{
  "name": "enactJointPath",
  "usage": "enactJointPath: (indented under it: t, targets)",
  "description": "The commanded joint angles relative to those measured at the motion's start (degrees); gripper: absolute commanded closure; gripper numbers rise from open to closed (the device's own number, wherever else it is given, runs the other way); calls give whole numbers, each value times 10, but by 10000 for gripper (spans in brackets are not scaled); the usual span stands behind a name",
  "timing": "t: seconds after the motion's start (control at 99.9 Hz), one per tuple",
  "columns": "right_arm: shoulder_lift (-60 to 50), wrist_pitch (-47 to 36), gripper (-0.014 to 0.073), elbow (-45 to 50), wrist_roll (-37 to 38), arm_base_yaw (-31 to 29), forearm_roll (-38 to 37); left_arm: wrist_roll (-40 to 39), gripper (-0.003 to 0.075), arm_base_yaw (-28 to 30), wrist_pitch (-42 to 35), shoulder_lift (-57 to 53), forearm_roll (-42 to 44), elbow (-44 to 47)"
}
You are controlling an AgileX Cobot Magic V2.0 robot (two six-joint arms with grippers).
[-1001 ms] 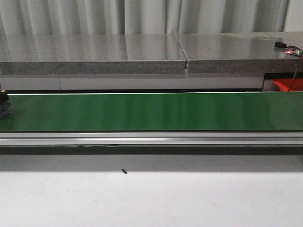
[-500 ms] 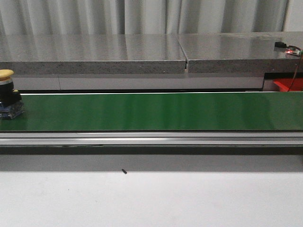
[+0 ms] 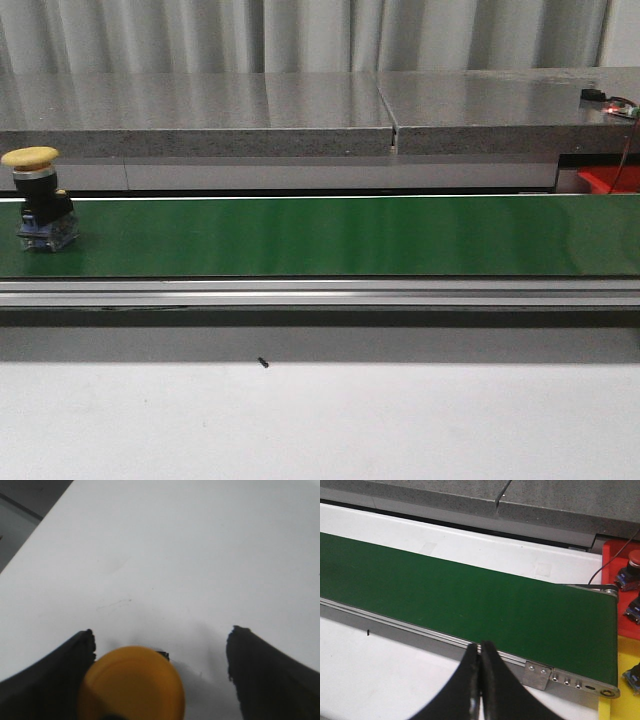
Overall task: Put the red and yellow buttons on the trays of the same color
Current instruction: 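Return the left gripper to the other yellow button and grasp, then set the second yellow button on the belt and open the left gripper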
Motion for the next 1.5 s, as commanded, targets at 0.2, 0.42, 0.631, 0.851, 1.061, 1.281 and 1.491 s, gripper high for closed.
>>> enactJointPath:
  t: [0.2,0.42,0.631,0.851,1.061,1.281,1.491]
  targets:
    - [2,-37,662,-13,-2,-2,9,0,688,-3,-16,-40,-2,-18]
    - [2,-37,662,-13,-2,-2,9,0,741,-3,-1,-84,-11,-18]
    - [2,-37,662,-13,-2,-2,9,0,741,-7,50,-169,-37,-18]
    - [2,-37,662,-13,-2,-2,9,0,741,-49,117,-254,-38,3]
    - [2,-37,662,-13,-2,-2,9,0,741,-118,117,-331,-39,78]
    - [2,-37,662,-13,-2,-2,9,0,741,-179,110,-373,-39,151]
    - [2,-37,662,-13,-2,-2,9,0,741,-210,75,-373,-39,206]
